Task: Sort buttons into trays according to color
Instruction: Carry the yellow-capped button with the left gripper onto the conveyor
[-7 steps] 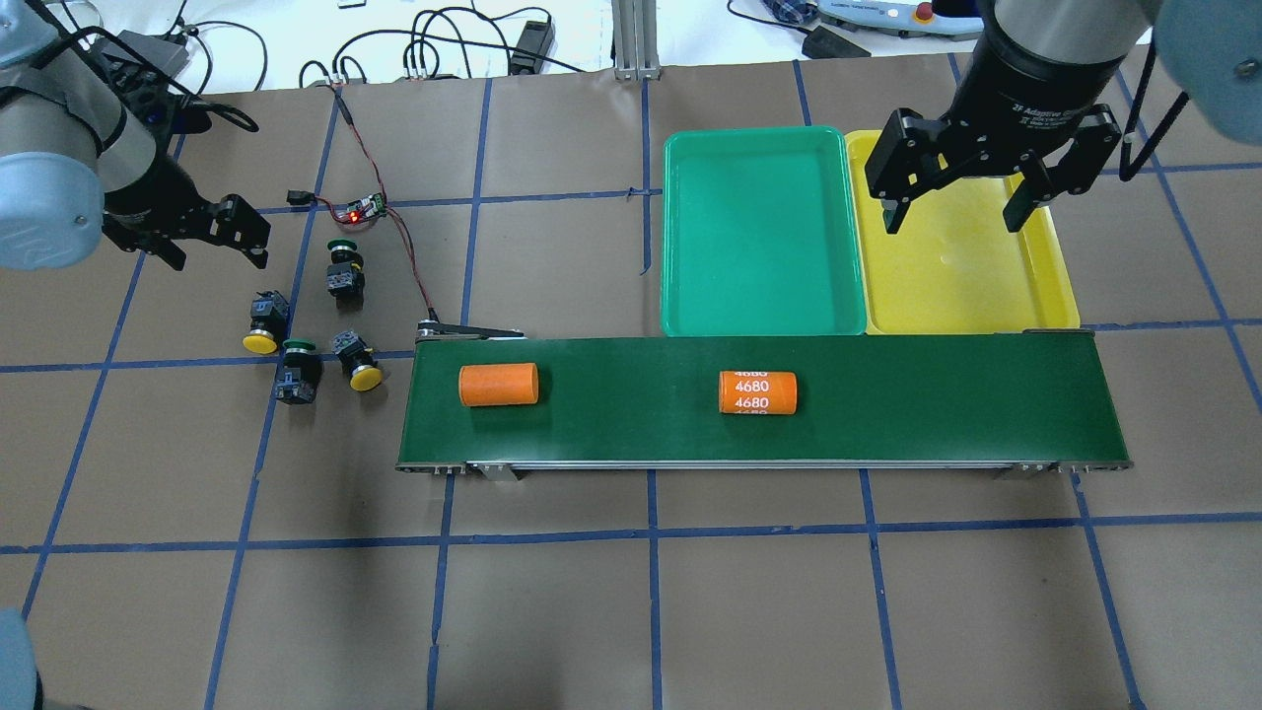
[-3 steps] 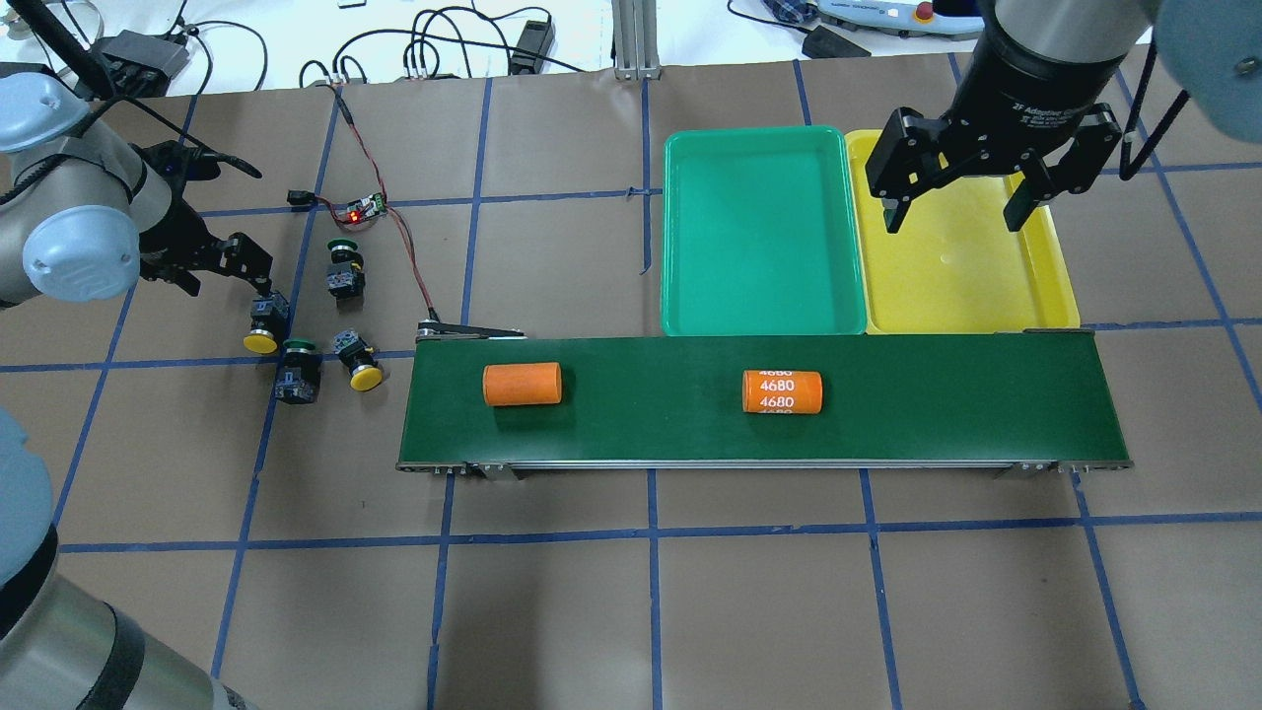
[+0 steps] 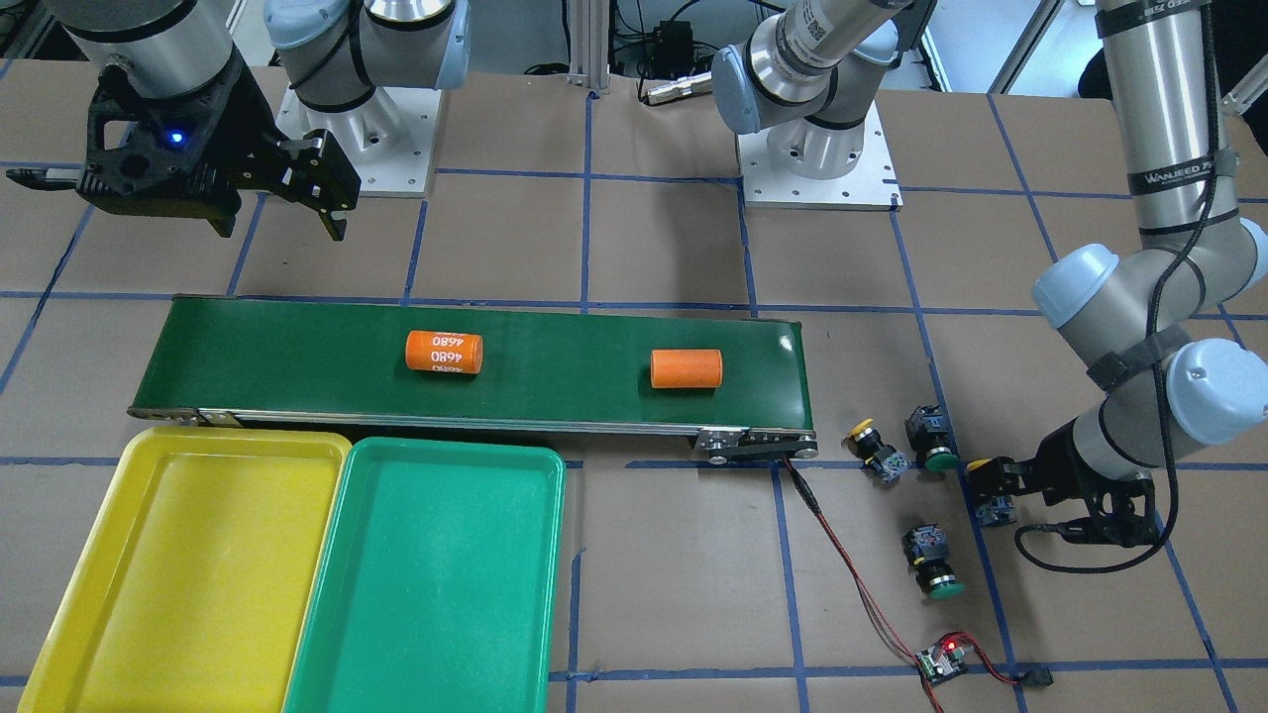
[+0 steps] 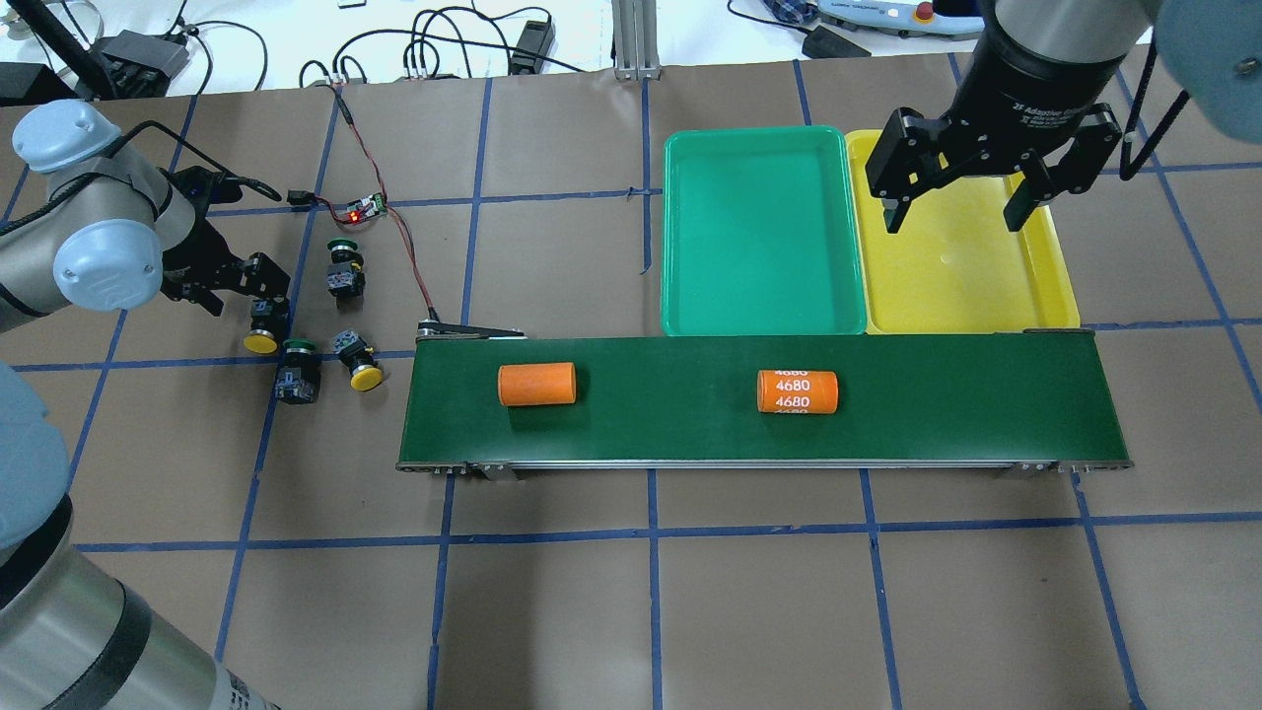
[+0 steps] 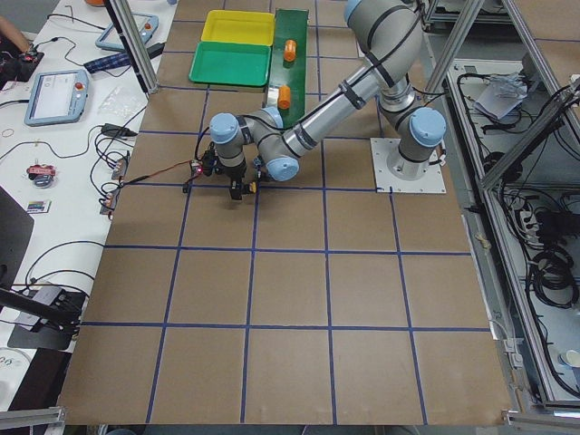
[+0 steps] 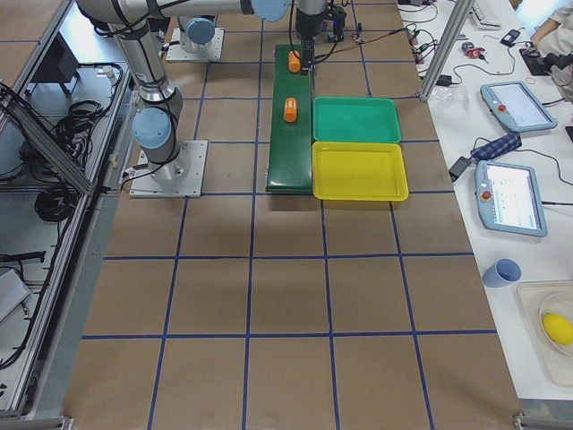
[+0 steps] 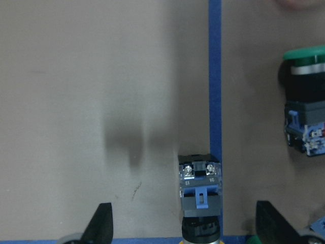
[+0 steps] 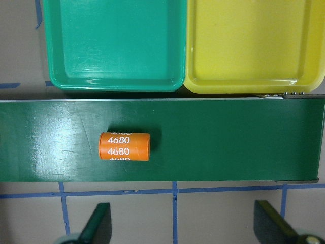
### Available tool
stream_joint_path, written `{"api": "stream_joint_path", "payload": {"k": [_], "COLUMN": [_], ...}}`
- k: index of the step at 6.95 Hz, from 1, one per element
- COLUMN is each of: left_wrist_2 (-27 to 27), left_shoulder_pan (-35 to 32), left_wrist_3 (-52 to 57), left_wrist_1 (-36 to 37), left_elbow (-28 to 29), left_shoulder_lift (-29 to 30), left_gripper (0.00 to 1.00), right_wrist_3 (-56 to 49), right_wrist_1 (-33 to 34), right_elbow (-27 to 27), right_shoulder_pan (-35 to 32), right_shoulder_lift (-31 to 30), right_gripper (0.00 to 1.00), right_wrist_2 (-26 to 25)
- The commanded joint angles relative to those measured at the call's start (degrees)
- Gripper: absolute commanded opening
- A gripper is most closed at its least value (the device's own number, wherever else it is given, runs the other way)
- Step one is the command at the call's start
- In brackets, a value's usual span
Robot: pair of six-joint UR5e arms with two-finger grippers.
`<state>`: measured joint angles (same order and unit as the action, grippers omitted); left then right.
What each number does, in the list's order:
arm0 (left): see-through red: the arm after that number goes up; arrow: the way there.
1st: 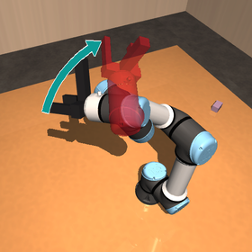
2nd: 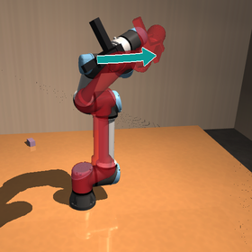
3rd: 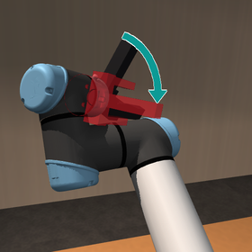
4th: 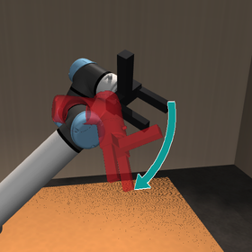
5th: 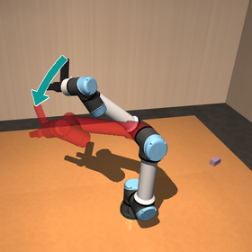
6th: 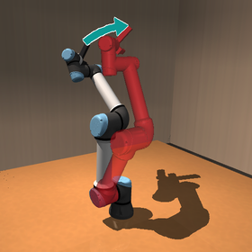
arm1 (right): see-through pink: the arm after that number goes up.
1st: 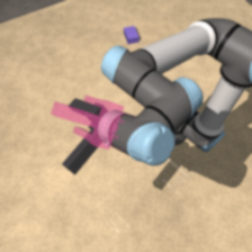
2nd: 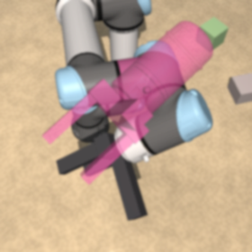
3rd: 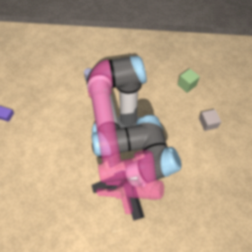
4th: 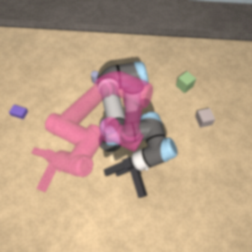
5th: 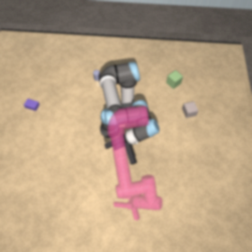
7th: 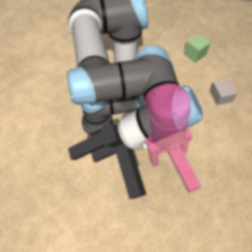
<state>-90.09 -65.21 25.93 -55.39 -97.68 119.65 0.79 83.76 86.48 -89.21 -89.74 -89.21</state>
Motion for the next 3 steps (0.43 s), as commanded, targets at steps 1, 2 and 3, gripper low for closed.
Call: {"api": "stream_joint_path", "payload": {"k": [1, 2, 3], "left_wrist_2": [-0.1, -0.3, -0.3], "left_shoulder_pan": [-0.1, -0.4, -0.4], "left_wrist_3": [0.1, 0.0, 0.0], "left_wrist_1": [-0.2, -0.2, -0.7], "left_elbow": [0.0, 0.2, 0.6], "left_shoulder_lift": [1.1, 1.1, 0.0], "left_gripper": [0.09, 0.0, 0.0], "right_wrist_3": [0.1, 0.0, 0.0], "right_wrist_1": [0.0, 0.0, 0.0], "right_elbow": [0.0, 0.0, 0.0], "right_shoulder_pan": [0.0, 0.0, 0.0], "right_shoulder_lift": [0.0, 0.0, 0.0], "right_gripper": [1.0, 1.0, 1.0], "right_wrist_2": [0.0, 0.0, 0.0]}}
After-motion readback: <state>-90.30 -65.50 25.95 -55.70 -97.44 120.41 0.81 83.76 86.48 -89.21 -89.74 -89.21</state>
